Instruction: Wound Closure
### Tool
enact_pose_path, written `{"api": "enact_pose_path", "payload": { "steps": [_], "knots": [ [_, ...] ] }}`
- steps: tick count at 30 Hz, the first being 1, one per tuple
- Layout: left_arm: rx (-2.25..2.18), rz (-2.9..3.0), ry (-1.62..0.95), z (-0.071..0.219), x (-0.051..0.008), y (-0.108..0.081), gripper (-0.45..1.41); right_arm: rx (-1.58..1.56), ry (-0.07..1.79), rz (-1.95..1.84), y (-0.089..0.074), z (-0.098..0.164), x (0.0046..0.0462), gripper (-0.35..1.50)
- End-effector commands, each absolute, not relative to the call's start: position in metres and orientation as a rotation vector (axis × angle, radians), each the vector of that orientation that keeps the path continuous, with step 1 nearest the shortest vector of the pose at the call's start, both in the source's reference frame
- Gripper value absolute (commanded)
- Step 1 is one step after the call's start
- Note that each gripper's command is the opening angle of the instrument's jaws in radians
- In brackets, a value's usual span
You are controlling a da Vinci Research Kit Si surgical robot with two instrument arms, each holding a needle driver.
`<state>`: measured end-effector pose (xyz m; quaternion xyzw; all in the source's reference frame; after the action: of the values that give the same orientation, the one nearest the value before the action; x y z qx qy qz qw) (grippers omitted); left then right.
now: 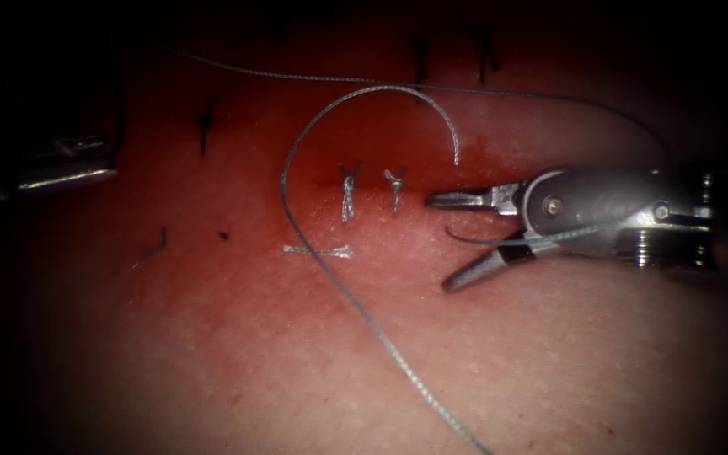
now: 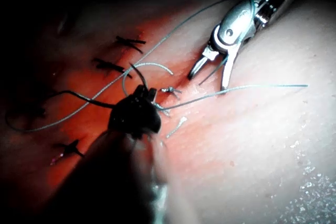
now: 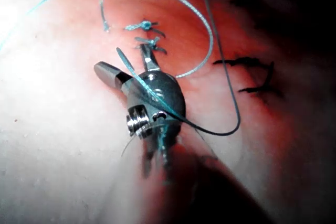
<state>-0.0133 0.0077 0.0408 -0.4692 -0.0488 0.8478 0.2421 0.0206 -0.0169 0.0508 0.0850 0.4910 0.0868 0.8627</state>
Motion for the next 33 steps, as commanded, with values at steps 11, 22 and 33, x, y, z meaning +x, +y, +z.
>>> {"api": "enact_pose_path", "payload": {
  "steps": [11,22,33],
  "knots": [
    [-1.282,2.322,-0.117,0.041,-0.0147,0.008,-0.45,0.237,0.930,0.301,-0.019,0.046,0.0204,-0.35],
    [-1.287,2.324,-0.110,0.041,-0.0154,0.007,-0.45,0.289,1.069,0.347,-0.020,0.036,0.0191,-0.35],
    [-1.299,2.341,-0.104,0.041,-0.0154,0.007,-0.45,0.489,0.774,0.343,-0.027,0.035,0.0073,1.43]
  ]
}}
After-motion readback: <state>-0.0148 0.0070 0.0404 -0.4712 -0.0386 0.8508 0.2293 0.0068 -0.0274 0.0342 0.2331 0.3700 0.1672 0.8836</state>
